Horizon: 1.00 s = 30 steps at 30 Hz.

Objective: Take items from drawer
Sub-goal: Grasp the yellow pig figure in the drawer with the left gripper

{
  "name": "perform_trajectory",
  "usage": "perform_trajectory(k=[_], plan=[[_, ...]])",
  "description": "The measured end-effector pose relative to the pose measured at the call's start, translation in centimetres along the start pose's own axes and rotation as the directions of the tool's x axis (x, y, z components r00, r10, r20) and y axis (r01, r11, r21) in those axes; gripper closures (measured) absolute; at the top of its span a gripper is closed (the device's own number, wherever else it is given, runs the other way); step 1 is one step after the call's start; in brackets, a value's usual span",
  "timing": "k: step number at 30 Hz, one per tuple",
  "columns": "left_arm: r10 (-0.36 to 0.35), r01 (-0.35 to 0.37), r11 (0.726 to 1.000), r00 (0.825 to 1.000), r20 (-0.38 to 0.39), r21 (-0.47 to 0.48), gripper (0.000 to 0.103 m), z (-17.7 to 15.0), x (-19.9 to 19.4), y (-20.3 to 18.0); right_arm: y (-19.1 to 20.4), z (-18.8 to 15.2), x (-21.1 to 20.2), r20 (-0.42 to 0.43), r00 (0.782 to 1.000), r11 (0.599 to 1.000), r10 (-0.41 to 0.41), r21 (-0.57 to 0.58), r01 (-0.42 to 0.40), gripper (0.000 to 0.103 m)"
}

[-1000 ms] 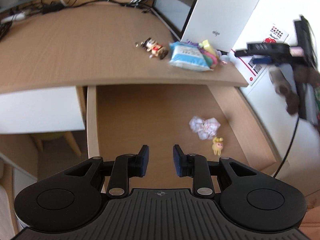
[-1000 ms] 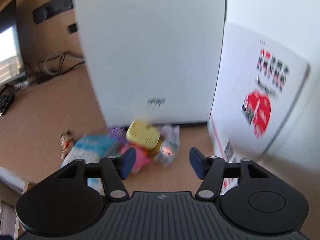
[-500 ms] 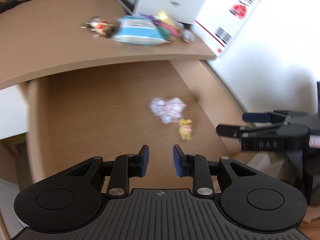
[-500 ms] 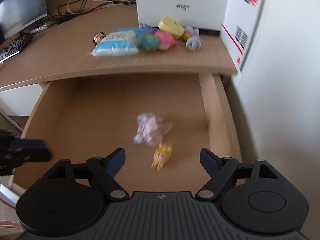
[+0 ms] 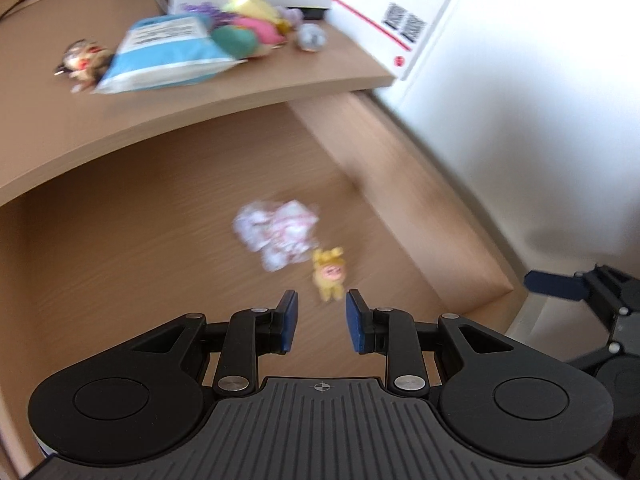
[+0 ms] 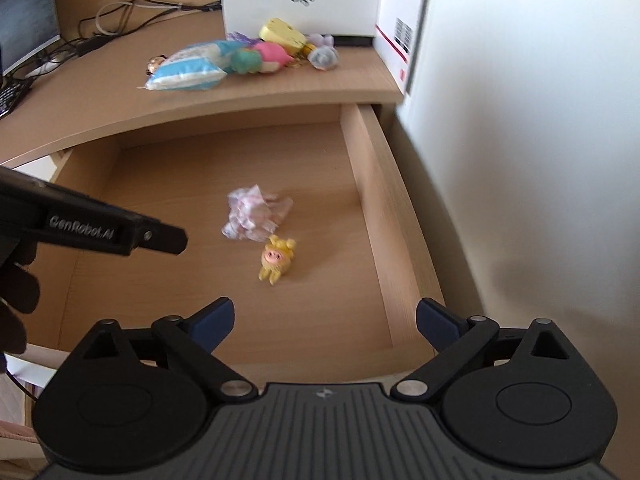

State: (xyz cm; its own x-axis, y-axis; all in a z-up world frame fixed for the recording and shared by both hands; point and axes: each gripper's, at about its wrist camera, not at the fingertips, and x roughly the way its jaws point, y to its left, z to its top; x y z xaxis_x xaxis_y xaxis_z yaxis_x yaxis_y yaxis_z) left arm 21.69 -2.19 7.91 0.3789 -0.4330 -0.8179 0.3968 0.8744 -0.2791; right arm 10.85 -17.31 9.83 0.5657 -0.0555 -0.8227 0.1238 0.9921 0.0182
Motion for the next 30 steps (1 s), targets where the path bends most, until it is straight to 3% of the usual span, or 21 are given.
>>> perform_trajectory(k=[6,14,20,26,28,30], plan=[[-0.039,0.039,0.996,0.999,0.0,0.086,0.074,-0.2,2.0,-0.9,-0.2,-1.6,0.9,-0.013,0.999,0.999,0.03,0.037,-0.03,0.0],[-0.006,0.008,0.996,1.0,-0.023,0.094,0.074,0.3,4.3,-0.9,0.1,-3.2,0.8,0.033,0.999,0.999,0.036,0.011,-0.037,0.0],[0.01,-0.005,0.997,0.998,-0.055,0.08,0.074,0.3,5.4,-0.8,-0.5,-2.5,1.1,-0.009,0.997,0.995,0.078,0.067,-0.077,0.0],[0.033,-0.025,0.996,0.996,-0.079,0.09,0.074,0.6,8.0,-1.5,-2.7,-1.2,1.1,-0.082,0.975,0.97,0.207,0.146,-0.194,0.0],[0.047,-0.041,0.996,0.996,-0.075,0.074,0.074,1.0,8.8,-1.5,-2.8,-0.6,0.5,-0.08,0.981,0.974,0.178,0.158,-0.164,0.0],[0.064,-0.059,0.996,0.995,-0.079,0.064,0.074,1.3,9.8,-1.5,-2.2,-0.3,-0.7,-0.037,0.99,0.986,0.137,0.099,-0.133,0.0]])
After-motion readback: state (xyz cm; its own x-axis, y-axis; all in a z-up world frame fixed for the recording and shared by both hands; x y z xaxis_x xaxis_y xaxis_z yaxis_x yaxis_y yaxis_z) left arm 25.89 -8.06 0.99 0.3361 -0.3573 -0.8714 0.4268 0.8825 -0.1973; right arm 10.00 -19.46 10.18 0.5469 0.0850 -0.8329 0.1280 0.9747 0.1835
